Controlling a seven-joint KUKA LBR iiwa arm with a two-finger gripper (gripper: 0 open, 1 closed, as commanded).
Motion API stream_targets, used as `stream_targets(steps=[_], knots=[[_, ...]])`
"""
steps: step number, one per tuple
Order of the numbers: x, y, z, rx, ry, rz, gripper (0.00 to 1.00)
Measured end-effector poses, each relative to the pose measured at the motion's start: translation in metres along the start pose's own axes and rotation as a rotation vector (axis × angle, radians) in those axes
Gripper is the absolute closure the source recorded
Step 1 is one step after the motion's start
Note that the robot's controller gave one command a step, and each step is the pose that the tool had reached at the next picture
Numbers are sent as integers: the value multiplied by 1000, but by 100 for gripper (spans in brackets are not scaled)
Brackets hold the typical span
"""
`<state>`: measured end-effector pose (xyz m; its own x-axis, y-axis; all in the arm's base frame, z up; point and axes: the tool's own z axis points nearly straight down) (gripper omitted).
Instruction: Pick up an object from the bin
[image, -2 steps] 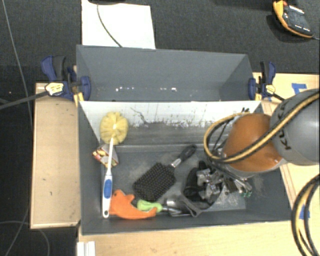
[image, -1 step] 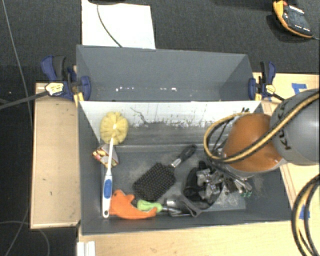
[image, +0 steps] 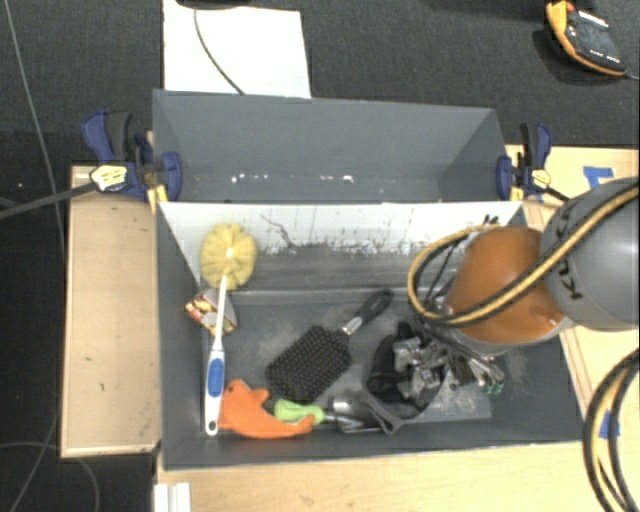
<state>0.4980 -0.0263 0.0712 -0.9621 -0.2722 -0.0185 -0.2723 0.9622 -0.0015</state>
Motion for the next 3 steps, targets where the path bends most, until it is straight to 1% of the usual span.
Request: stream_targets(steps=[1,2,3], knots=[[0,1,-14,-3,10,-2,100],[-4,-5,-45,0,-2,13,100],[-8,20,1,-4,4,-15,100]])
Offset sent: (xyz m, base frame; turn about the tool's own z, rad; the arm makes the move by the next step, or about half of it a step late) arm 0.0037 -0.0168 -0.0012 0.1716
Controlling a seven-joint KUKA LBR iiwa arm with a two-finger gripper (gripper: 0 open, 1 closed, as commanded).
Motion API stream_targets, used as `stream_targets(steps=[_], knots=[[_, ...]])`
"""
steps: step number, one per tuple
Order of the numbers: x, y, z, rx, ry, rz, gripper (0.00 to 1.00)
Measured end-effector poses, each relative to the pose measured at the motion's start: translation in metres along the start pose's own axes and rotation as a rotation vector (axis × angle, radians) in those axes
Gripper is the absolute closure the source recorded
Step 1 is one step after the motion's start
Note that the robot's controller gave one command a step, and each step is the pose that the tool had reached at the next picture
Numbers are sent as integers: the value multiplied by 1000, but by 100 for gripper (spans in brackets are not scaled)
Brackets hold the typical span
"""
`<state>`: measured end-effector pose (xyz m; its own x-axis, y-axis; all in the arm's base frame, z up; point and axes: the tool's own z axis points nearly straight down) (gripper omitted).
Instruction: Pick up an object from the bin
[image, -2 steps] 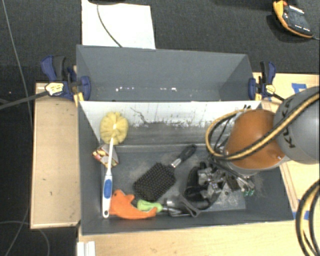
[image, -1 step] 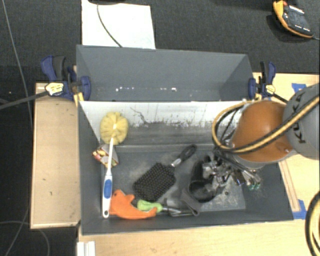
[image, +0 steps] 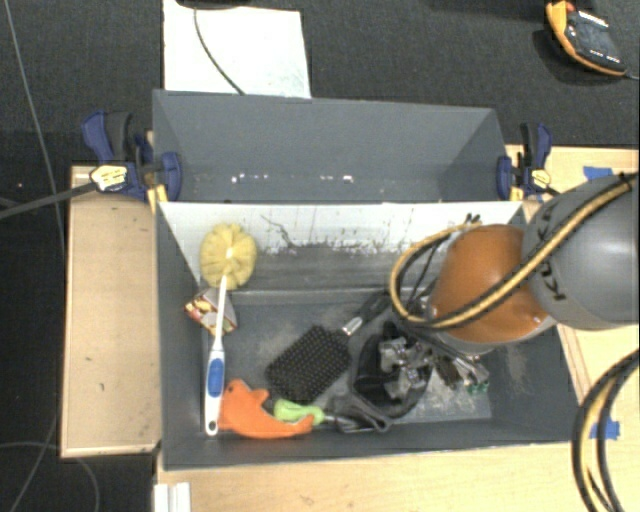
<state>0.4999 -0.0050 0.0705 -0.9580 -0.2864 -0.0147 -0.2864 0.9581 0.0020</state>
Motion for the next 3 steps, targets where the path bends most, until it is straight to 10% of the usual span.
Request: stream_targets(steps=[1,2,3], knots=[[0,0,0,0,-1,0,0],[0,0,0,0,0,-1,100],[0,0,0,0,0,-1,100]])
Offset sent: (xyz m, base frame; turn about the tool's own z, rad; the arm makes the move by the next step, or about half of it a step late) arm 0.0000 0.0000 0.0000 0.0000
